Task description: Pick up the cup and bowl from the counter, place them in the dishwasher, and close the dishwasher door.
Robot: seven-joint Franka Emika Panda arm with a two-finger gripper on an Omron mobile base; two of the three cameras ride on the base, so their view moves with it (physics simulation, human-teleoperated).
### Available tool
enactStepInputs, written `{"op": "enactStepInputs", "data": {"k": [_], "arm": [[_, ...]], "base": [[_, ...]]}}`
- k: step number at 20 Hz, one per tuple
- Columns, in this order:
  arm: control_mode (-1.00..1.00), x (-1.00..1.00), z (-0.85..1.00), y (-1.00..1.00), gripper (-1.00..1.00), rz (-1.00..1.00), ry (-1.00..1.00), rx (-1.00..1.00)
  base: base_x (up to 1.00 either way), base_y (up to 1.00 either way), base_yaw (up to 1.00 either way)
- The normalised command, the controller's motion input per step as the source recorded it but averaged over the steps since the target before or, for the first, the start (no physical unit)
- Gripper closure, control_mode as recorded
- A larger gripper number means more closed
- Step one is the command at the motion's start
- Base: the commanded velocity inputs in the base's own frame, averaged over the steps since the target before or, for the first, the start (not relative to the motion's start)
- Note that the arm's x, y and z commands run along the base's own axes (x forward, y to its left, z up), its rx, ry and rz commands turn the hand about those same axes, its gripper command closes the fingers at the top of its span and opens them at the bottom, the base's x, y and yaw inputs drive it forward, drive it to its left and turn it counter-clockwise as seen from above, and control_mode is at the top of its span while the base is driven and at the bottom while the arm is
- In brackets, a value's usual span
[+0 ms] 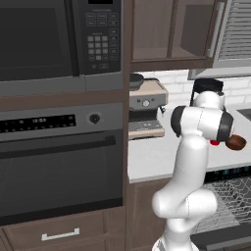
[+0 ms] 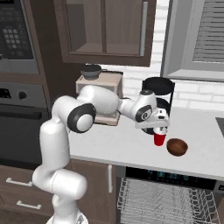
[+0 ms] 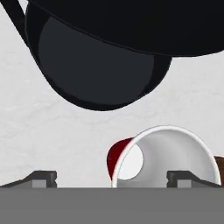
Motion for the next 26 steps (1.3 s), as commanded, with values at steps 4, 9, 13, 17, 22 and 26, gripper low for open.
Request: {"op": "enactStepInputs", "data": {"k": [4, 9, 13, 17, 22, 26], "arm": [[-1.0, 0.24, -0.08, -0.26, -1.0, 0.09, 0.01, 0.0], [-1.0, 0.09, -0.13, -0.19, -1.0, 0.09, 0.05, 0.0], [-1.0, 0.0, -0.2, 0.0, 1.0, 0.01, 0.06, 0.0], [-1.0, 0.0, -0.16, 0.0, 1.0, 0.0, 0.02, 0.0], [-1.0, 0.0, -0.05, 0.0, 1.0, 0.0, 0.0, 0.01], [-1.0, -0.19, -0.03, 0.0, 1.0, 0.0, 0.0, 0.07]], "base": [[0.0, 0.0, 0.0], [0.0, 0.0, 0.0], [0.0, 0.0, 0.0], [0.0, 0.0, 0.0], [0.0, 0.0, 0.0], [0.0, 0.0, 0.0]]}}
